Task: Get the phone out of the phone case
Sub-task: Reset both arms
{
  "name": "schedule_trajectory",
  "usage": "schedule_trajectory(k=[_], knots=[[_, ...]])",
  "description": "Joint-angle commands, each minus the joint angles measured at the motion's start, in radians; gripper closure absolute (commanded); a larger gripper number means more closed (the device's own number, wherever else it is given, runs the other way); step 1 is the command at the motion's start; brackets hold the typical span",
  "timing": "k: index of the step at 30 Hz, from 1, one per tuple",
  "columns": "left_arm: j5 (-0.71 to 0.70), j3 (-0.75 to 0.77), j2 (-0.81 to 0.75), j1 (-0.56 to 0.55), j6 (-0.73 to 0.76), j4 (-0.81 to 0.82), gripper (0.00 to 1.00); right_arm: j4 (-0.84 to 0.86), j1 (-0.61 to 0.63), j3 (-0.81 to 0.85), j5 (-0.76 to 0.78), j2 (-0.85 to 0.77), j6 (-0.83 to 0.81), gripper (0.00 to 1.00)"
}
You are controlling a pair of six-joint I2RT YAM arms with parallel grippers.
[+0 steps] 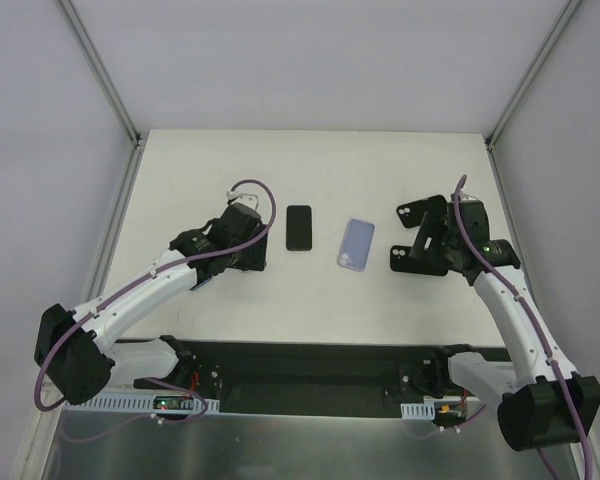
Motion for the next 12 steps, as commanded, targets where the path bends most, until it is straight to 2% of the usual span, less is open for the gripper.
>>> schedule_trajectory(k=[1,12], knots=[[-0.025,-0.091,-0.098,0.002,-0.044,0.026,0.28,0.017,0.001,-0.021,0.046,-0.054,-0.017,0.21],[-0.011,-0.121,-0.125,0.000,-0.066,0.031,0.28,0.028,0.001,-0.023,0.046,-0.057,-0.020,0.23]])
